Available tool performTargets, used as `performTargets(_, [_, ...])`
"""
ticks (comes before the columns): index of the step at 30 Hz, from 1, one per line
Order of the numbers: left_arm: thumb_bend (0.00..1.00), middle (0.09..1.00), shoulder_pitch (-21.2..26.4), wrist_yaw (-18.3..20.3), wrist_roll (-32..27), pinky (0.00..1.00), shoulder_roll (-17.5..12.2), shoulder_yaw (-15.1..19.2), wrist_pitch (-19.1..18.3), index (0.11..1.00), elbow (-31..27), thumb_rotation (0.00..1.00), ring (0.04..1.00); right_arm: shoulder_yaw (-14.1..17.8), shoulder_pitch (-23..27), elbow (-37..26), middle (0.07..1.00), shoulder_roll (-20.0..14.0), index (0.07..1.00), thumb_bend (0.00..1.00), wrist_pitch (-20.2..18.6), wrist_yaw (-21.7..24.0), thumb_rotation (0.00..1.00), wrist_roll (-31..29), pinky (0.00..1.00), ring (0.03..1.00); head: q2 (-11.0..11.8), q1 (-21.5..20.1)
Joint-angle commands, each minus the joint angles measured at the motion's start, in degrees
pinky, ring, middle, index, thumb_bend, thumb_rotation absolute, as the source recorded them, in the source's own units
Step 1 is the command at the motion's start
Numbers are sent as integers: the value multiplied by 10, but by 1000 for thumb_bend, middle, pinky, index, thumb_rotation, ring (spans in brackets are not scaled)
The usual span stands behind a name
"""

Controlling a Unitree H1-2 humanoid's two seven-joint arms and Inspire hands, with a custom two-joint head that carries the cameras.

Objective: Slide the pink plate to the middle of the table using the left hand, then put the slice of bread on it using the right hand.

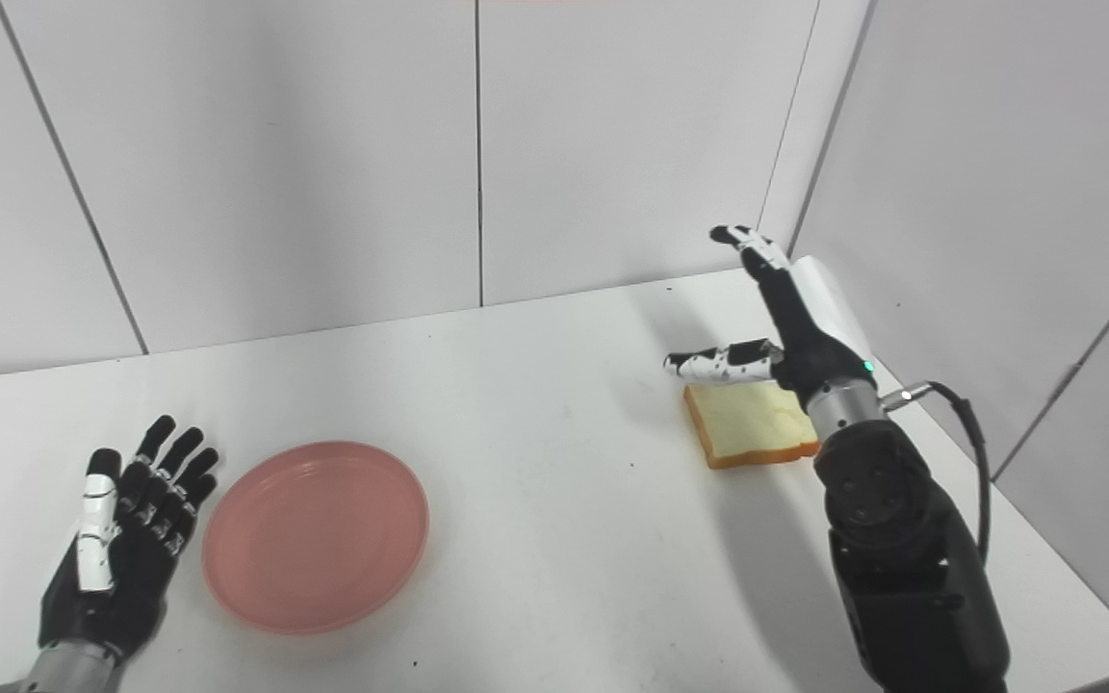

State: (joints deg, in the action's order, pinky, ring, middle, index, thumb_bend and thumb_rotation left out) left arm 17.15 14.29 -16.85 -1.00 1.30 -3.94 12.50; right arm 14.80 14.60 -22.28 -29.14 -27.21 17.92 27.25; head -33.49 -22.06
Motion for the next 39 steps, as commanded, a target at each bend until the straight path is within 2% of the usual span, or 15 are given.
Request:
performTargets(1, [697, 957, 11, 3, 0, 984, -7, 1, -5, 962, 2, 965, 943, 8, 22, -5, 982, -16, 907, 761, 3, 29, 0, 30, 960, 1000, 0, 0])
performTargets(6, [703, 956, 13, 4, 0, 979, -8, 3, -1, 960, 7, 959, 941, 13, 24, 3, 989, -21, 924, 799, 3, 99, 0, 104, 932, 994, 1, 0])
performTargets(10, [705, 954, 13, 4, -1, 978, -8, 3, -3, 958, 5, 957, 939, 12, 21, 12, 993, -31, 917, 831, 3, 117, 0, 126, 922, 998, 1, 0])
performTargets(14, [702, 957, 14, 5, 0, 977, -8, 2, -2, 957, 6, 957, 939, 19, 21, 22, 1000, -32, 927, 854, 3, 140, 0, 149, 954, 1000, 2, 0])
performTargets(18, [700, 956, 14, 3, 3, 977, -7, 0, -2, 961, 5, 966, 940, 26, 19, 35, 1000, -40, 942, 888, 3, 159, 0, 152, 996, 1000, 4, 1])
performTargets(26, [690, 955, 14, -1, 4, 973, -1, 0, -1, 956, 2, 963, 943, 42, 17, 43, 1000, -39, 948, 916, 3, 179, 0, 172, 1000, 1000, 7, 9])
performTargets(30, [686, 956, 15, -2, 0, 985, 1, 2, -3, 959, 2, 969, 943, 24, 20, 60, 1000, -64, 962, 914, 3, 201, 5, 185, 1000, 1000, 7, 7])
performTargets(36, [689, 951, 16, -2, 1, 984, 2, 2, -3, 954, 2, 963, 941, -32, 27, 99, 1000, -133, 946, 992, 6, 208, 61, 164, 1000, 1000, 7, 7])
performTargets(39, [691, 952, 16, -3, 0, 985, 3, 2, -6, 958, -1, 965, 940, -46, 32, 107, 1000, -153, 948, 999, 4, 217, 80, 155, 1000, 1000, 6, 6])
